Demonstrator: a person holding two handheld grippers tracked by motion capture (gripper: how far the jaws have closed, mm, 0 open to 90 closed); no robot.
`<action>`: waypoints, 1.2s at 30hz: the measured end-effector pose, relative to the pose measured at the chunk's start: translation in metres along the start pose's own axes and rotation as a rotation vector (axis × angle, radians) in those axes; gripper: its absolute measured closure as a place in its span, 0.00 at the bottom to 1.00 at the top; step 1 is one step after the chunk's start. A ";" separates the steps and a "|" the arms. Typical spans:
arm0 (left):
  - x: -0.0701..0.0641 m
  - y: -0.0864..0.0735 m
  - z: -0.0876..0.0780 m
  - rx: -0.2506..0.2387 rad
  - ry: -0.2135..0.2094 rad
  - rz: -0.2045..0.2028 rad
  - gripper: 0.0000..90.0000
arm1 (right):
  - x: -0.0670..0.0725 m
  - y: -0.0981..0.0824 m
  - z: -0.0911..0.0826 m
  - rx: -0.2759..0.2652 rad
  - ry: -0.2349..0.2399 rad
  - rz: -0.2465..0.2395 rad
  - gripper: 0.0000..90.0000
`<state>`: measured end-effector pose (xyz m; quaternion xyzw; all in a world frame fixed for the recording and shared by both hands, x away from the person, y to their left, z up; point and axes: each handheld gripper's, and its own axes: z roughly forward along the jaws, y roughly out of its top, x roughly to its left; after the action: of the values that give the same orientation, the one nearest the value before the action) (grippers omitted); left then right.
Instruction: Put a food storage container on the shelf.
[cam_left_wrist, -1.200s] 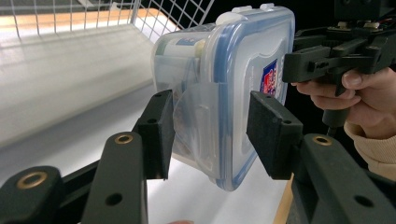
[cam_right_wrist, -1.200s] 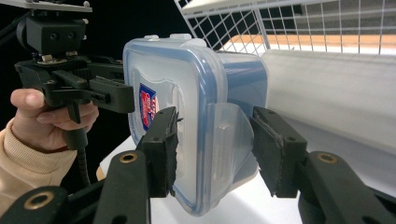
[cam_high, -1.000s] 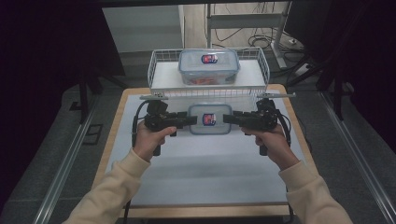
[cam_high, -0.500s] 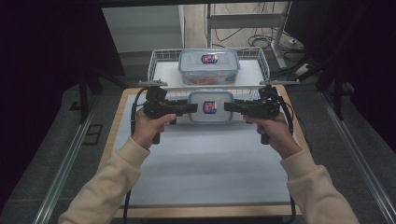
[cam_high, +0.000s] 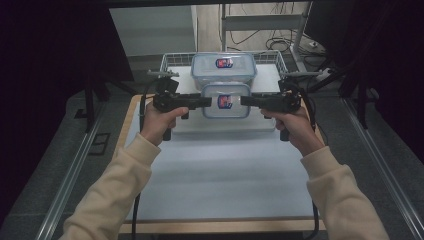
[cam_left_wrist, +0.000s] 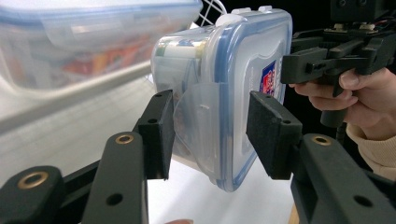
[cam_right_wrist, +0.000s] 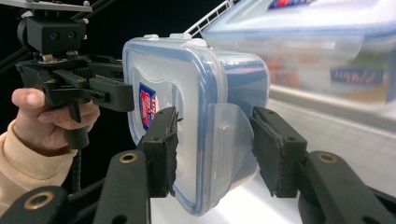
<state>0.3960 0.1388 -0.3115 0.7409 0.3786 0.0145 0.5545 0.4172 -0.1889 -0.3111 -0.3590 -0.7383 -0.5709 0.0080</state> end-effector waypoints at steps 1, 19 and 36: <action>0.001 0.004 0.000 -0.001 -0.001 0.002 0.59 | 0.000 0.004 0.000 0.000 -0.003 -0.001 0.58; 0.018 0.054 0.001 -0.018 -0.004 0.019 0.59 | -0.011 0.056 0.007 -0.019 -0.006 -0.014 0.58; 0.042 0.084 0.013 -0.029 -0.012 -0.007 0.59 | -0.029 0.085 0.016 -0.026 -0.029 0.011 0.58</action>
<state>0.4768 0.1443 -0.2634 0.7315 0.3777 0.0135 0.5675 0.4905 -0.1826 -0.2579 -0.3714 -0.7289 -0.5751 -0.0044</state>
